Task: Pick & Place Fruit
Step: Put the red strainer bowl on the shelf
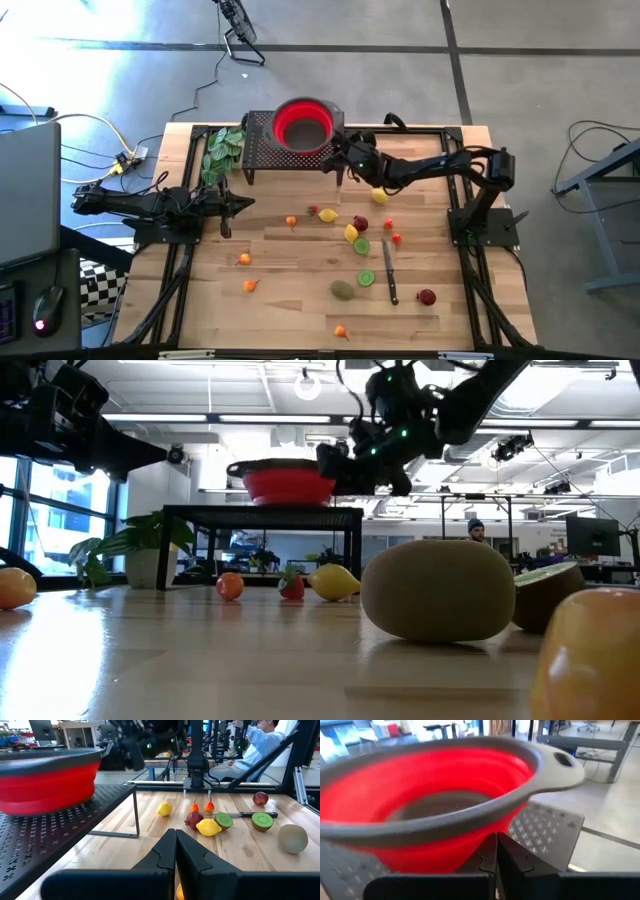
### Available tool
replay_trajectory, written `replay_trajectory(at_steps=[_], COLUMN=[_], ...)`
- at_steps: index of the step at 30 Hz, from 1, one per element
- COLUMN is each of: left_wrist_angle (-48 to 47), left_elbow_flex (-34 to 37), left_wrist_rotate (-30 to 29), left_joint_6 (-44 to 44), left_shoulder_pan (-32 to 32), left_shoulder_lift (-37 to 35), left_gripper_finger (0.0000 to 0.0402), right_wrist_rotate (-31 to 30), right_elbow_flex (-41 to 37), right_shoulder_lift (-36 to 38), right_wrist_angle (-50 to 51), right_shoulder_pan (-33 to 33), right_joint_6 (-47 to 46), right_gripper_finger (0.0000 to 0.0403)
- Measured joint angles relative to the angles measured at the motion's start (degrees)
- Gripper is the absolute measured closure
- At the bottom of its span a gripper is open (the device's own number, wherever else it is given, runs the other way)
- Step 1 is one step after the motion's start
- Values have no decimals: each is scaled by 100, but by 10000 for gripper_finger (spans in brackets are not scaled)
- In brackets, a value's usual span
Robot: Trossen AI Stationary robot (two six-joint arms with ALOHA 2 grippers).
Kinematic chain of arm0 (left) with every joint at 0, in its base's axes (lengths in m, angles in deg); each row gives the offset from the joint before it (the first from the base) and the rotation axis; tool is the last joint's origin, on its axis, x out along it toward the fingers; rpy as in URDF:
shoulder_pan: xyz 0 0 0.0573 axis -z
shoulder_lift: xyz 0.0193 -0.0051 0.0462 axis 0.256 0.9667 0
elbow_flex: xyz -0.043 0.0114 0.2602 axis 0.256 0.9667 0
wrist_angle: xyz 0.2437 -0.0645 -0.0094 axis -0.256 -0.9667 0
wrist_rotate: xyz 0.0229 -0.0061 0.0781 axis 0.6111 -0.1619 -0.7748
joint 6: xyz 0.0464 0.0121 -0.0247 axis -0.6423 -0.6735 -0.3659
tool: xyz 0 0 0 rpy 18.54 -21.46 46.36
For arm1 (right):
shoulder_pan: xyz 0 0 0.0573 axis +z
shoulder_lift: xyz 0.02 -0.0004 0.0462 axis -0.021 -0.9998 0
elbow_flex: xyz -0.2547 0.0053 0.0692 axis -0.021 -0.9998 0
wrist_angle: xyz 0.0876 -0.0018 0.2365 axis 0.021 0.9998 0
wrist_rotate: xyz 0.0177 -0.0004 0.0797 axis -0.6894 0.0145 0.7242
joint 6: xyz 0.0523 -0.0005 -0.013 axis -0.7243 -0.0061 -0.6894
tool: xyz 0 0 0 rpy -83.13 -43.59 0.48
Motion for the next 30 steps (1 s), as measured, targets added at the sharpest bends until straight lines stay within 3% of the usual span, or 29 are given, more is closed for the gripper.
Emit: replay_trajectory(at_steps=[16, 27, 30], left_wrist_angle=[-68, -85, -87], left_elbow_flex=[0, 0, 0], left_wrist_rotate=[-13, 4, 5], left_joint_6=[8, 10, 9], left_shoulder_pan=[2, -1, 0], left_shoulder_lift=[0, 0, 0], left_gripper_finger=[398, 398, 398], right_wrist_rotate=[657, 1053, 1431], right_elbow_flex=[1505, 1640, 1640], right_shoulder_lift=[-1109, -1255, -1255], right_wrist_angle=[-29, 49, 52], right_shoulder_pan=[25, 90, 105], right_joint_6=[774, 627, 569], right_gripper_finger=[400, 400, 400])
